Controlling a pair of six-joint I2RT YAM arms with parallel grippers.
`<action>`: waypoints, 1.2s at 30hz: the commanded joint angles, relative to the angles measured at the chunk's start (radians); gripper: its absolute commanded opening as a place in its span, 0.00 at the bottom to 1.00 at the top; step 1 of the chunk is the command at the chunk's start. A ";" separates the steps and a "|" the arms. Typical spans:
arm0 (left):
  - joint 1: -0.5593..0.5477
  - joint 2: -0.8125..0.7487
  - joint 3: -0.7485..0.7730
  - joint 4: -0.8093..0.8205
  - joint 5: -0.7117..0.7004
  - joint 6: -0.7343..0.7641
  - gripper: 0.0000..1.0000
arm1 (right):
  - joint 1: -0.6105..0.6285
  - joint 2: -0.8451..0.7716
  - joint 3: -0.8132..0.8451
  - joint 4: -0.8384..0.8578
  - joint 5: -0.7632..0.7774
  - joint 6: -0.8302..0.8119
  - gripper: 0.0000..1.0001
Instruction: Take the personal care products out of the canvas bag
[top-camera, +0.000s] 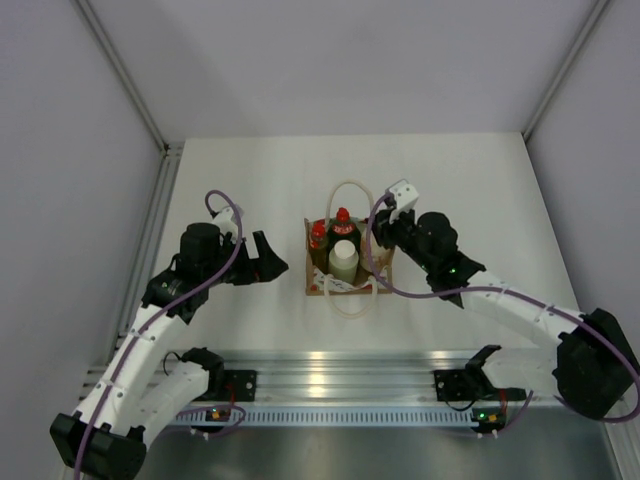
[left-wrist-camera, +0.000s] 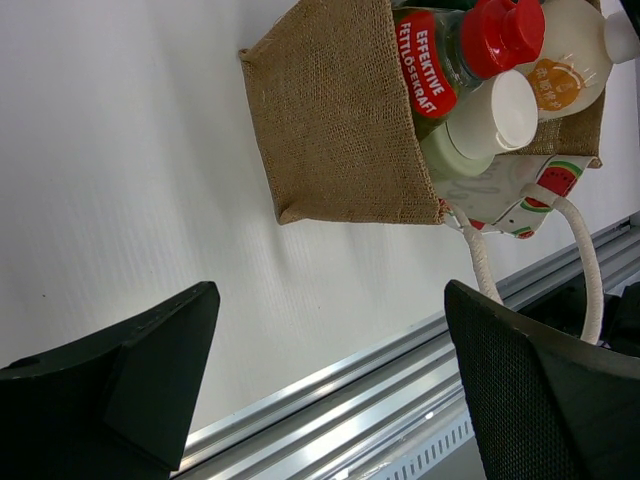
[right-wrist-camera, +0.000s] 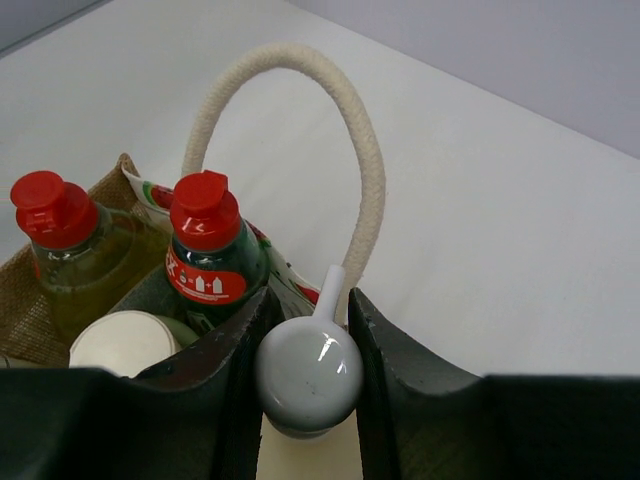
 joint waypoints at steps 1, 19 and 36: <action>-0.003 -0.001 -0.001 0.011 -0.011 0.011 0.98 | 0.019 -0.082 0.132 0.112 0.003 -0.021 0.00; -0.002 -0.001 -0.001 0.011 -0.017 0.008 0.98 | 0.016 -0.122 0.392 -0.128 0.112 -0.030 0.00; -0.003 -0.006 0.001 0.011 -0.014 0.011 0.98 | -0.043 -0.131 0.469 -0.206 0.268 -0.127 0.00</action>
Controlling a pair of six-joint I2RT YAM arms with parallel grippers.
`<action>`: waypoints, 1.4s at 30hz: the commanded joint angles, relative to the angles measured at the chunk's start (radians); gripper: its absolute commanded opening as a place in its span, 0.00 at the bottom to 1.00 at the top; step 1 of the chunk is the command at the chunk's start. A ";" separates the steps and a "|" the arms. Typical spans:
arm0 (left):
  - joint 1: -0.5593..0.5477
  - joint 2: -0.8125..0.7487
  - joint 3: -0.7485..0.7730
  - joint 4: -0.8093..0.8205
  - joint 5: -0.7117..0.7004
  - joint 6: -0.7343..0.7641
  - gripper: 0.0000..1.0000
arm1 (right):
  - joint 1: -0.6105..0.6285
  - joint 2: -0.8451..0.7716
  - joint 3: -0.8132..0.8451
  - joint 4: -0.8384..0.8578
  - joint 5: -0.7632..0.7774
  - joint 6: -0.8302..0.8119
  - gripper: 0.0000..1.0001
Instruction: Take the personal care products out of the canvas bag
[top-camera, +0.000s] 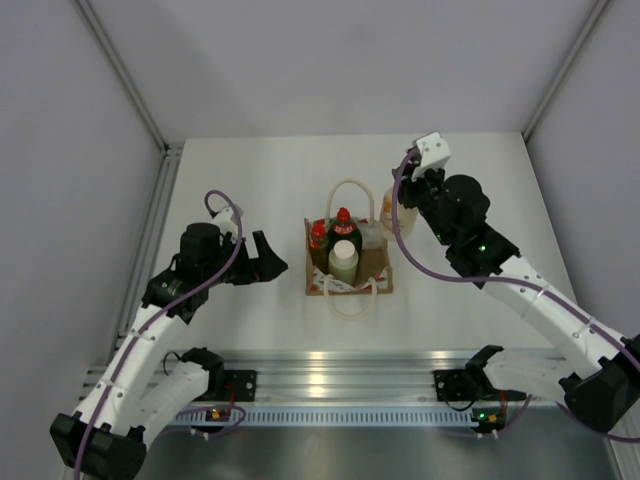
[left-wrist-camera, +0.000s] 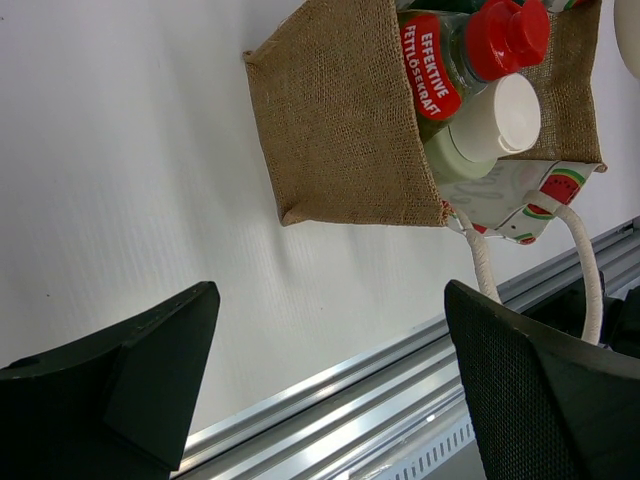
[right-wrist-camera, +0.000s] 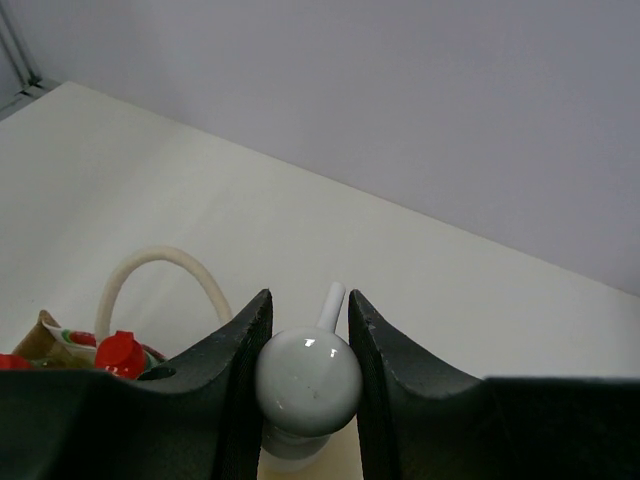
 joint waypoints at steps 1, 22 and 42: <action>-0.002 -0.007 0.001 0.011 -0.005 0.011 0.98 | -0.030 -0.058 0.086 0.124 0.057 -0.028 0.00; -0.003 -0.004 0.001 0.011 0.004 0.014 0.98 | -0.254 -0.009 -0.015 0.238 0.045 -0.009 0.00; -0.003 -0.027 0.001 0.013 0.009 0.017 0.98 | -0.487 0.329 -0.115 0.654 -0.029 -0.043 0.00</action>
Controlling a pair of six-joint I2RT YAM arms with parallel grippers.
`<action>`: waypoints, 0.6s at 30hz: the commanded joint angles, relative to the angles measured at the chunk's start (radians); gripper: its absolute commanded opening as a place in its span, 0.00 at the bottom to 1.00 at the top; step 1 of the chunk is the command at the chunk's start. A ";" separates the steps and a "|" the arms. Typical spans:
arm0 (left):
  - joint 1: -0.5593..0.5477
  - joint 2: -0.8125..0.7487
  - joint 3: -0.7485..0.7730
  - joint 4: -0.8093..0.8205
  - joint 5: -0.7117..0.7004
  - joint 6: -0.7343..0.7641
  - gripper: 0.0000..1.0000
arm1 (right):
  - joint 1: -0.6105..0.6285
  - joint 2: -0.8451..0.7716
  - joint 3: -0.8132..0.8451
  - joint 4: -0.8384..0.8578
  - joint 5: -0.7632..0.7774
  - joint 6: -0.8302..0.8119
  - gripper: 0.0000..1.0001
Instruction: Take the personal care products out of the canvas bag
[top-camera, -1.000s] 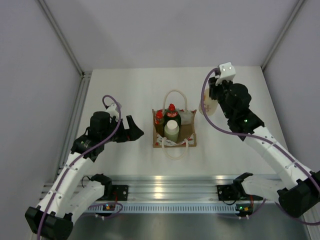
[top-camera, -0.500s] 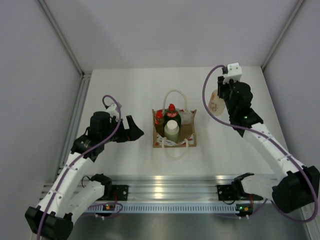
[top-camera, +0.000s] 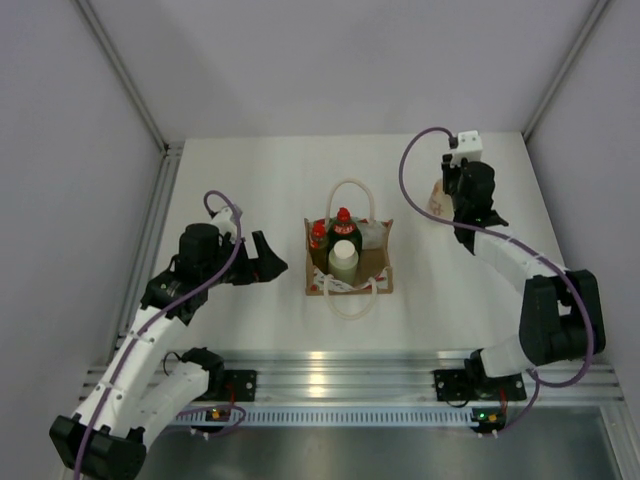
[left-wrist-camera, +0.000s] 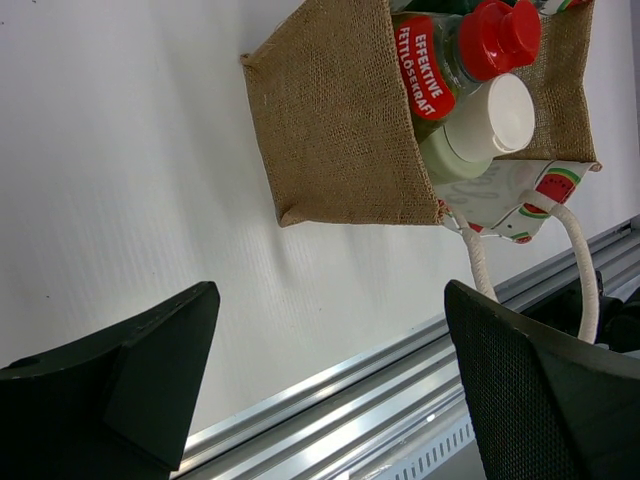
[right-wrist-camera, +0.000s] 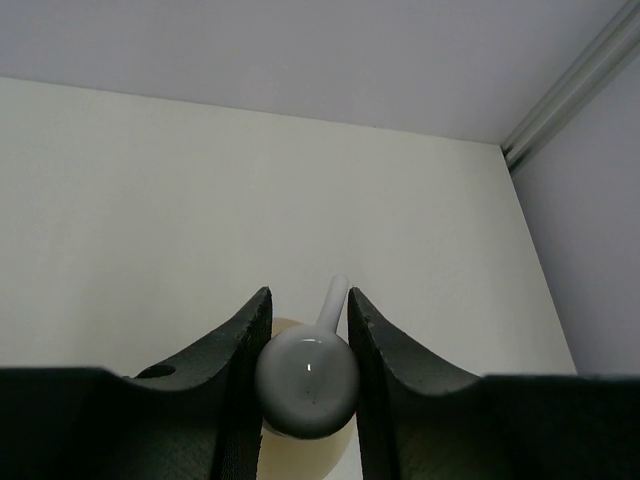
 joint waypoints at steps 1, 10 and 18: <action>-0.002 -0.020 0.001 0.013 0.007 0.018 0.98 | -0.044 0.023 0.017 0.372 -0.026 -0.015 0.00; -0.003 -0.015 0.001 0.011 0.007 0.017 0.98 | -0.086 0.135 0.034 0.397 -0.021 -0.003 0.00; -0.003 -0.014 0.001 0.013 0.007 0.018 0.98 | -0.103 0.153 0.015 0.366 -0.040 0.038 0.68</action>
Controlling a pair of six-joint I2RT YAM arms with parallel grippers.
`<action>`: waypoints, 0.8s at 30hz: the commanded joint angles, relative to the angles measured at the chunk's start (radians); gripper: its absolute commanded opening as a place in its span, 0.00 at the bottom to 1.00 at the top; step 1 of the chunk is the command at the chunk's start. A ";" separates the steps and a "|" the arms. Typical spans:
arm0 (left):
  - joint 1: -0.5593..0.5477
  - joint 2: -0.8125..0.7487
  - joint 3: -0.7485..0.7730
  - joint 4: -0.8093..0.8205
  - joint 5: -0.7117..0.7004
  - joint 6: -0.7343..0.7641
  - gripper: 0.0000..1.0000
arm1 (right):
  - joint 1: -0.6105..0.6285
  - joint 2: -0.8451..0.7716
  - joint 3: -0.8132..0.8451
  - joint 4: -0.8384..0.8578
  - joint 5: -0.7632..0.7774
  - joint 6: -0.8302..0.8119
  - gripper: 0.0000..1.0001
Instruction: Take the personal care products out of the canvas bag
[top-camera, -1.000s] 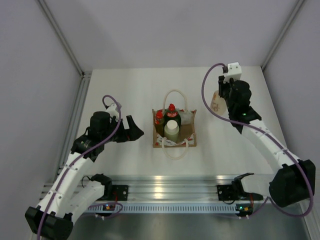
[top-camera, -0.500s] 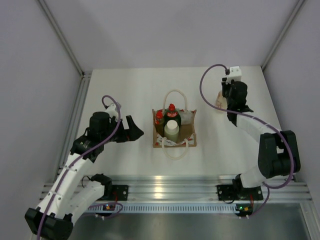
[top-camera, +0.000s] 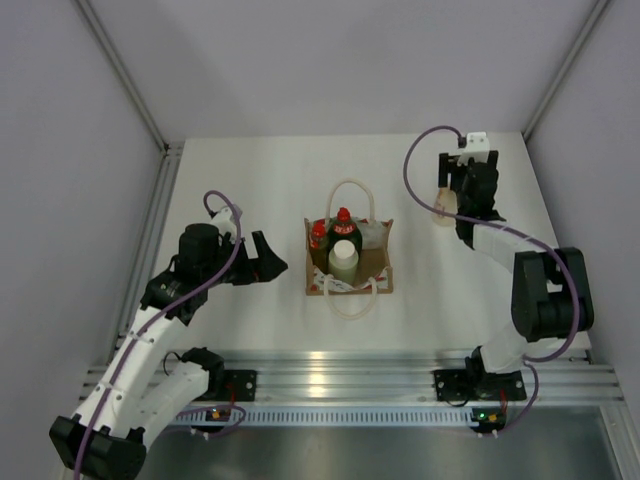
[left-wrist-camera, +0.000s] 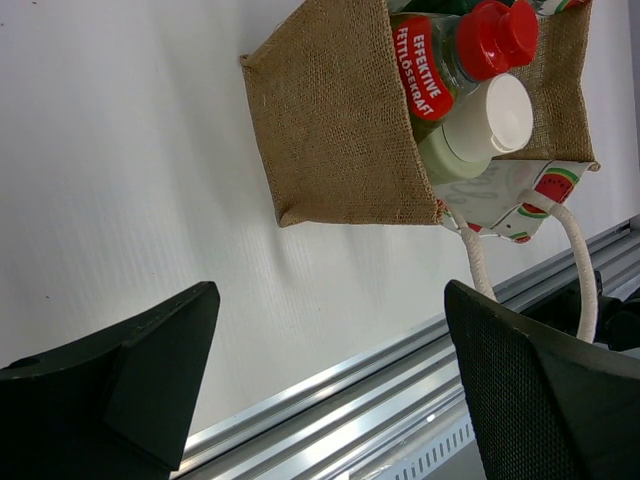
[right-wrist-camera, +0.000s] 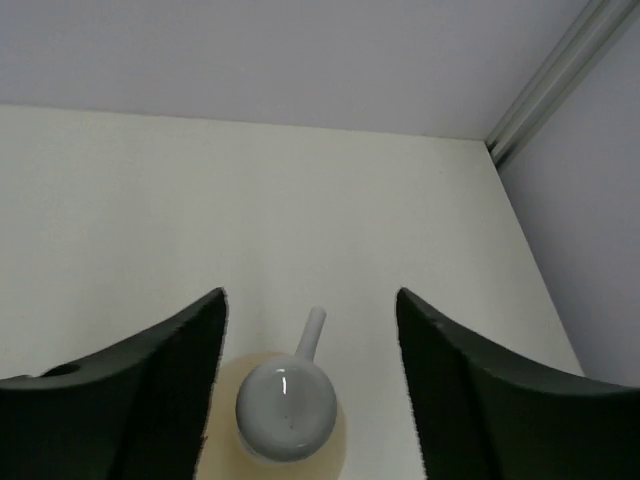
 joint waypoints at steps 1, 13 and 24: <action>-0.003 -0.008 0.002 0.013 0.006 0.017 0.98 | -0.016 -0.026 0.037 0.154 -0.010 0.031 0.83; -0.007 -0.057 0.085 0.022 -0.060 0.012 0.98 | -0.005 -0.331 0.148 -0.382 -0.180 0.280 0.99; -0.380 0.106 0.311 0.129 -0.632 -0.009 0.98 | 0.015 -0.820 -0.223 -0.665 -0.573 0.489 0.99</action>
